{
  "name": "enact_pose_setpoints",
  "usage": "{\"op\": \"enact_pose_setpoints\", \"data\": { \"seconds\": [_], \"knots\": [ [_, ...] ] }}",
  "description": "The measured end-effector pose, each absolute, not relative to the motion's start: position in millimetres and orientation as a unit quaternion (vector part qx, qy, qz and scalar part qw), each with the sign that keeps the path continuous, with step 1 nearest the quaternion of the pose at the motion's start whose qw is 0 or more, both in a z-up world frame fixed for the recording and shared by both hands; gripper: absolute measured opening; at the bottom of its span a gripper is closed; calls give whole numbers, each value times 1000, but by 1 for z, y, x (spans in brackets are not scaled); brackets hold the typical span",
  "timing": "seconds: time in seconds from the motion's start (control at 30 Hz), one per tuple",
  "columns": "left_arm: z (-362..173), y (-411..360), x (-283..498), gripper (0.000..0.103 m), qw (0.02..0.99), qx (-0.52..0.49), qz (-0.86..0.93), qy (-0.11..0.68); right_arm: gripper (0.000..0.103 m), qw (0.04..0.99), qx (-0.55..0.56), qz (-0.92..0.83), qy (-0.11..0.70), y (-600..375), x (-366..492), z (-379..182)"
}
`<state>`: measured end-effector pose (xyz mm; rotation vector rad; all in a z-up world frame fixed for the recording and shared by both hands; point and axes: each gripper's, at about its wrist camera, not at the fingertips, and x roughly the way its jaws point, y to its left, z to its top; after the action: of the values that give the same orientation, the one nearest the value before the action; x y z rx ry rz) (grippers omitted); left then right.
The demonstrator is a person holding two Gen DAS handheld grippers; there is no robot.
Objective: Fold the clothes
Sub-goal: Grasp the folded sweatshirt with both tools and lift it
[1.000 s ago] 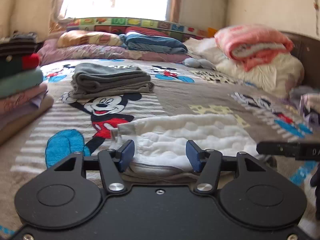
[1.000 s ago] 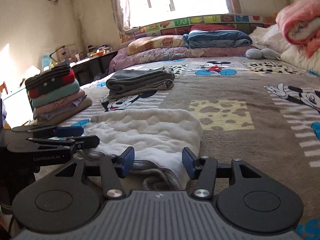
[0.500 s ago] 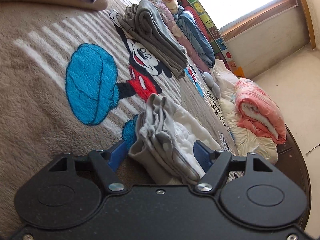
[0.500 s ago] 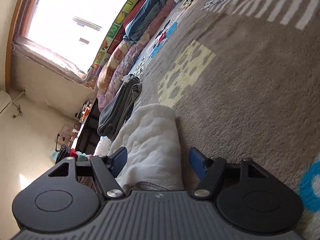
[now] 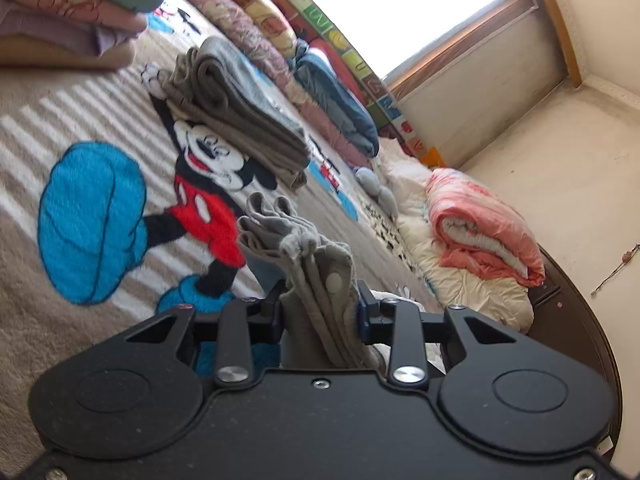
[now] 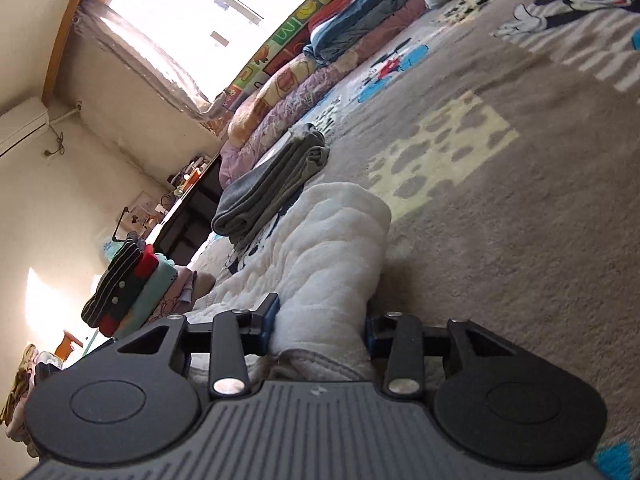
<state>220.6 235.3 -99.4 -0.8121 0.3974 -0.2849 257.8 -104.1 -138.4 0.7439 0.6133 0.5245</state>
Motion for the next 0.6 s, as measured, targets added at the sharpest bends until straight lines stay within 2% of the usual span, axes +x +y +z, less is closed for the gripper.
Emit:
{"op": "enact_pose_setpoints", "data": {
  "seconds": [0.07, 0.13, 0.17, 0.2, 0.27, 0.3, 0.37, 0.43, 0.47, 0.53, 0.57, 0.6],
  "knots": [
    [-94, 237, 220, 31, 895, -392, -134, 162, 40, 860, 353, 268, 253, -104, 266, -122],
    [-102, 240, 232, 37, 892, -389, -105, 206, 40, 874, 328, 275, 229, -101, 274, -110],
    [-109, 242, 237, 56, 884, -396, -95, 231, 46, 877, 318, 271, 239, -98, 284, -111],
    [-118, 245, 241, 64, 874, -404, -85, 255, 56, 879, 307, 267, 249, -95, 294, -111],
    [-134, 250, 251, 64, 854, -418, -66, 304, 63, 860, 321, 248, 310, -95, 312, -129],
    [-133, 253, 251, 66, 848, -430, -70, 303, 61, 844, 333, 235, 348, -97, 321, -142],
    [-132, 258, 252, 71, 845, -439, -79, 296, 61, 830, 362, 242, 348, -104, 321, -156],
    [-137, 258, 256, 70, 844, -437, -77, 302, 61, 819, 392, 246, 339, -110, 320, -163],
    [-139, 258, 259, 66, 846, -432, -75, 304, 60, 817, 397, 248, 338, -111, 321, -164],
    [-137, 253, 262, 53, 855, -413, -78, 305, 56, 818, 393, 249, 339, -109, 321, -165],
    [-138, 251, 263, 42, 857, -407, -82, 304, 52, 819, 390, 249, 339, -107, 321, -166],
    [-138, 250, 264, 38, 857, -410, -85, 302, 47, 819, 390, 252, 338, -106, 321, -167]
  ]
}}
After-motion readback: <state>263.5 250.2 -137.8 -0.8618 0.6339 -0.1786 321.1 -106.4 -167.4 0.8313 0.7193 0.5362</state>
